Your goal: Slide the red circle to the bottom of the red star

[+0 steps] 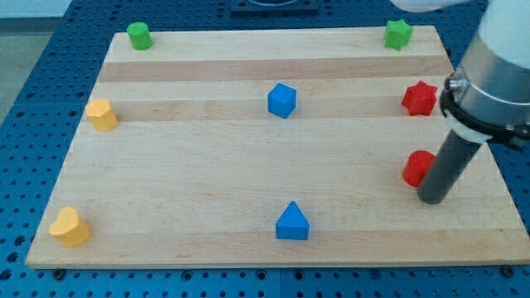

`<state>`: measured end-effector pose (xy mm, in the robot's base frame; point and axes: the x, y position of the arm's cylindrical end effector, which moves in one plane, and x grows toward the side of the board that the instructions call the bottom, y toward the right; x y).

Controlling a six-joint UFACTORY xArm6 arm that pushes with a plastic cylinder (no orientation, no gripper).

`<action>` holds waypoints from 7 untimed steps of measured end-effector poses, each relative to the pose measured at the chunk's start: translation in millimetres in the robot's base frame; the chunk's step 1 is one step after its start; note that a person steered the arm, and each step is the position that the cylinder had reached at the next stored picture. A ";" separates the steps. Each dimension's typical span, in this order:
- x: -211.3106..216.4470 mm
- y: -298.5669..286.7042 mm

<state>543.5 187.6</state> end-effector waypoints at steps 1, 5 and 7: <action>-10.0 -8.8; -81.8 -12.6; -115.9 -12.7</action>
